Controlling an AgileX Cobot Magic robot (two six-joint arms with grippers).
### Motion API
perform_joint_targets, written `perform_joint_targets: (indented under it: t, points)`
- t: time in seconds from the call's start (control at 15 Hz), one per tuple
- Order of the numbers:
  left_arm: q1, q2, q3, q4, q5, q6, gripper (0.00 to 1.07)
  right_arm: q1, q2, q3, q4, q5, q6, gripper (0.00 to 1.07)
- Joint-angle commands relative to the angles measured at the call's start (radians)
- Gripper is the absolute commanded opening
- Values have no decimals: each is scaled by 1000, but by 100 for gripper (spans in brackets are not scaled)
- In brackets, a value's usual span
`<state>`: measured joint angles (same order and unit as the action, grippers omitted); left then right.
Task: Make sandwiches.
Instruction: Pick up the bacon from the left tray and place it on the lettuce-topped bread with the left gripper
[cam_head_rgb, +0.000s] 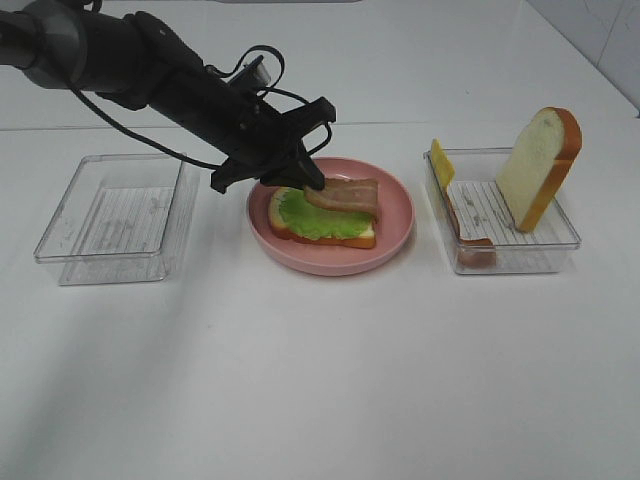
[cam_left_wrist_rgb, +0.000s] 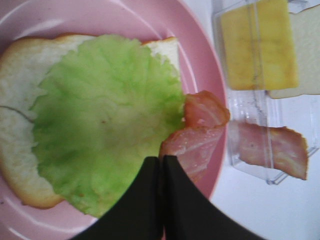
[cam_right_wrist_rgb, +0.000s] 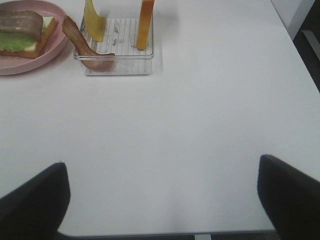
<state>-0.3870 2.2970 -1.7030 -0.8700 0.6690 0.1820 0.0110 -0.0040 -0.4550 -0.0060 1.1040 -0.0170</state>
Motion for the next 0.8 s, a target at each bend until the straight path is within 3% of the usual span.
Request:
perform_joint_targets:
  t: [0.07,0.2,0.4,0.53,0.6,0.67,0.73,0.8]
  points:
    - [-2,-9,-4,122,6,-99,0,-6,-27,4,0,-5,-5,99]
    - [-2,-9,-4,179,-1,-144,0,-6,-27,4,0,-5,-5,99]
    - [-3,-9,-4,194,-28,-144,0,-6,-27,4,0,-5,-5,99]
    - [-3,-8,-4,194,-29,-144,7,-6,-27,4,0,-5,-5,99]
    - [-3,-8,-4,194,-29,-140,22,-6,-27,4,0,-5,-5,99]
    - [-3,-9,-4,194,-24,-140,71,-6,-27,4,0,-5,-5,99]
    - [-3,-10,-4,194,-24,-140,81,-6,-27,4,0,-5,-5,99]
    - [-3,-18,-4,195,-19,-140,96,-6,-27,4,0,-5,-5,99]
